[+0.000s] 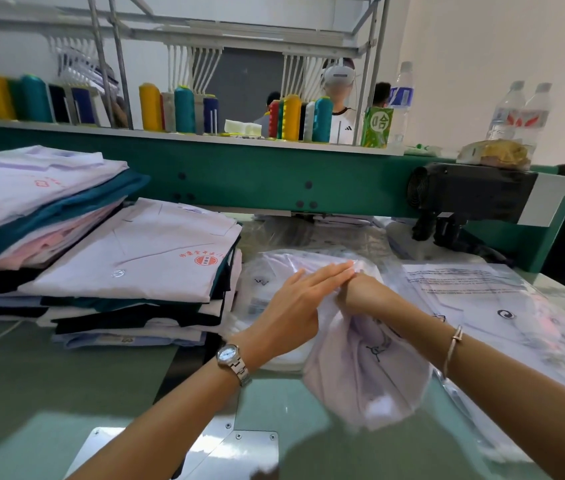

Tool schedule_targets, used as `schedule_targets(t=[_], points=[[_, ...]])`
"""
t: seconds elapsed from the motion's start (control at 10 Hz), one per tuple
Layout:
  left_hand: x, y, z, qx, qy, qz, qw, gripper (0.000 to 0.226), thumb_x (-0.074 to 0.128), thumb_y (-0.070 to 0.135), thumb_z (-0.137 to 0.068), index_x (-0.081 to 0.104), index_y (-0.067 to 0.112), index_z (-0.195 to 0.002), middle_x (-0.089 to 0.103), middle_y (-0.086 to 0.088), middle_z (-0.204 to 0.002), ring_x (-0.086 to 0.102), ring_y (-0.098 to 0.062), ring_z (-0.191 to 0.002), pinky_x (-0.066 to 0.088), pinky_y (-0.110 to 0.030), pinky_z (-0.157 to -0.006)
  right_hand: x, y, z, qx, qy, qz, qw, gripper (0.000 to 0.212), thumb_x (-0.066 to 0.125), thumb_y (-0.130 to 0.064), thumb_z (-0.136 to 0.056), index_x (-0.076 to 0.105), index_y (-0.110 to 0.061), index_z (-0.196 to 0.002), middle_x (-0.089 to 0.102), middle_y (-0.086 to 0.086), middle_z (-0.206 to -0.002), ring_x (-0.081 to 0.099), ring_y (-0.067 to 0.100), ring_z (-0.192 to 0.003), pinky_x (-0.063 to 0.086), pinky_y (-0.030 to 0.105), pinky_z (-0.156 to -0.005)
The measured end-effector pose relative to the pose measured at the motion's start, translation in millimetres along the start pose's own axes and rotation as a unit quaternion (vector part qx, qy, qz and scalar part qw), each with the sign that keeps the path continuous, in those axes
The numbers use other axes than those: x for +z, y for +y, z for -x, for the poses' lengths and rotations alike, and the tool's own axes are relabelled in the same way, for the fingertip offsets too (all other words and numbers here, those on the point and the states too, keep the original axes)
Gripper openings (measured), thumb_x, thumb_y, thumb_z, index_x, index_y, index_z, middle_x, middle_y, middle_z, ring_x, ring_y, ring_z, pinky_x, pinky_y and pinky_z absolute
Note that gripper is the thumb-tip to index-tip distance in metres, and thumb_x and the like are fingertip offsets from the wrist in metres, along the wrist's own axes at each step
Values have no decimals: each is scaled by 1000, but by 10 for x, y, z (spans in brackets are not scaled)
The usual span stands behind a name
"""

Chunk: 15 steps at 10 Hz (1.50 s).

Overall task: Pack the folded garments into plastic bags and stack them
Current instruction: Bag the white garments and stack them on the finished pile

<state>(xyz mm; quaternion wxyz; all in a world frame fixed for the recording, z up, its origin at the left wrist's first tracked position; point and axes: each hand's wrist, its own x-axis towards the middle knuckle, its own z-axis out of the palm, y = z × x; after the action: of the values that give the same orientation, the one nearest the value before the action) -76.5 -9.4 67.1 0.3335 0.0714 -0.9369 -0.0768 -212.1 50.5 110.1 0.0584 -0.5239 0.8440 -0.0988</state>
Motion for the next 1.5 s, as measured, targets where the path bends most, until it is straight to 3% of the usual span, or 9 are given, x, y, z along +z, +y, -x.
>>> schedule_targets(t=[0.2,0.3,0.4,0.5,0.8,0.9,1.0,1.2,1.5], points=[[213,-21,153,-127,224,-13,966,114,51,-18,-63,4,28,-157,-4,-2,-165,-6,-25,-151,6,-60,-118,12,23,-175,12,4,-10,1000,9,52,-13,-91,55,-7,-96,55,11,-105,56,27,-103,35,23,-65],[419,-99,301,-281,247,193,907,102,59,-5,-82,-6,23,-156,-9,4,-163,-4,-13,-150,11,-42,-122,43,38,-241,28,-6,-16,999,6,55,-16,-88,51,-12,-90,52,6,-97,52,23,-87,33,25,-53],[532,-147,278,-404,160,409,802,55,55,7,-94,34,15,-143,42,-12,-146,43,-25,-133,41,-42,-109,32,72,-276,38,-10,-19,999,11,59,-18,-86,56,-11,-94,54,5,-94,52,20,-83,35,26,-57],[642,-124,267,-410,116,395,814,26,50,2,-95,66,18,-82,67,-2,-81,57,-21,-83,51,-23,-70,4,112,-333,61,-27,-38,997,16,63,-23,-85,58,-13,-97,56,4,-92,53,21,-81,36,24,-56],[473,66,205,-374,119,472,790,23,48,-4,-98,63,14,-95,66,6,-90,61,11,-75,51,-20,-76,-43,118,-579,134,-2,-113,984,7,60,-15,-88,60,-11,-83,58,7,-83,51,19,-76,41,20,-49],[497,17,344,-378,95,475,789,27,49,1,-98,70,15,-106,74,9,-90,67,1,-82,52,-16,-68,-73,56,-637,129,5,-135,982,19,57,-10,-89,51,-11,-72,54,6,-82,49,19,-74,39,17,-46],[440,49,361,-401,61,501,765,37,33,1,-102,68,15,-97,74,8,-77,69,-3,-72,55,-21,-66,-88,-9,-743,115,1,-131,985,25,55,-9,-93,61,0,-116,58,14,-123,53,20,-100,40,24,-74],[366,29,408,-430,81,519,735,31,35,24,-107,65,16,-104,73,5,-78,69,-8,-72,60,-30,-72,16,-120,-841,106,52,-217,969,16,51,4,-80,61,-7,-86,52,11,-82,52,23,-78,43,28,-64],[288,23,474,-496,115,505,697,47,23,27,-104,67,8,-102,74,-16,-92,72,-25,-82,59,-32,-67,109,-282,-765,69,46,-230,970,33,42,-5,-92,35,-20,-64,50,12,-91,50,25,-88,51,47,-95]])
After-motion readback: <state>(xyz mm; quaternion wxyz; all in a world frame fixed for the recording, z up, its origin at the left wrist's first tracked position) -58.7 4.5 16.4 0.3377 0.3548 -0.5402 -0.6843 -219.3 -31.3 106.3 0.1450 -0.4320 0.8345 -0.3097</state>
